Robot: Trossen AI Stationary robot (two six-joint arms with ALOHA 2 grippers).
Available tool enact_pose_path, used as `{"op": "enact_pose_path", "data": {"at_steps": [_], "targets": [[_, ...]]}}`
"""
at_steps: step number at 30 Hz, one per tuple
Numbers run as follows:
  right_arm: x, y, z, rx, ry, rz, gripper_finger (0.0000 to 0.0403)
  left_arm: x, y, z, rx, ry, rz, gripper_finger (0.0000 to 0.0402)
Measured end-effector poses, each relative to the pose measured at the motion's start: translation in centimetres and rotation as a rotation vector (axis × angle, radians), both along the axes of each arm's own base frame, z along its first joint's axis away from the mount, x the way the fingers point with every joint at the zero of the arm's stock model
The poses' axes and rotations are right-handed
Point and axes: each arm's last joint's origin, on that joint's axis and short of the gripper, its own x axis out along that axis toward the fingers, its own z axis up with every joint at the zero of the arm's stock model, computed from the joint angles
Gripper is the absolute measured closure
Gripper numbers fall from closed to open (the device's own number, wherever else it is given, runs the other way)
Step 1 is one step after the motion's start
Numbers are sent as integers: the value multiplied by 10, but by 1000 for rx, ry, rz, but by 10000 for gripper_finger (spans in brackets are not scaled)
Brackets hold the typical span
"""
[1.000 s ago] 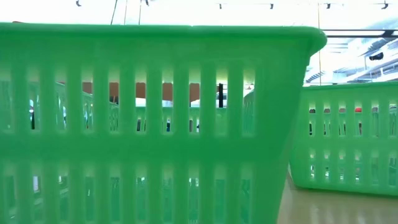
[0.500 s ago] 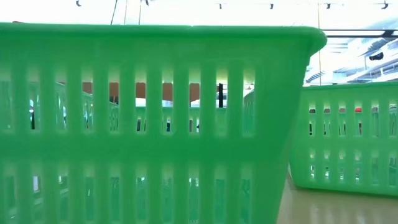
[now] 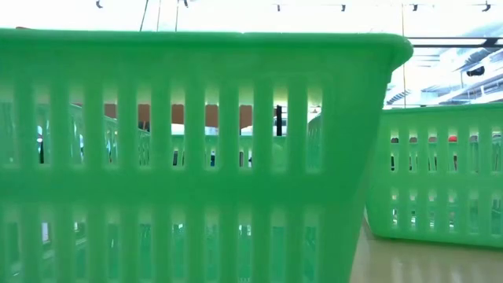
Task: Stack baskets on shelf by color
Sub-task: Stack the top red bin on the red bin on the shelf
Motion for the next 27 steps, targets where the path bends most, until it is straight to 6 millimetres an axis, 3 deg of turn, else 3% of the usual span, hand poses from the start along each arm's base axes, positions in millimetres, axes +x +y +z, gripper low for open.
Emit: {"op": "enact_pose_path", "data": {"at_steps": [6, 12, 21, 27], "targets": [[-4, -2, -4, 21, 35, -53, 177, -11, 3, 34, 42, 93, 158, 389], [-8, -4, -9, 42, 78, -92, 177, -25, 6, 72, 160, 319, 458, 389], [-10, -5, -11, 61, 98, -117, 177, -52, 38, 70, 181, 698, 830, 389], [-11, -6, -12, 53, 111, -118, 177, -65, 44, 71, 195, 772, 941, 389]]}}
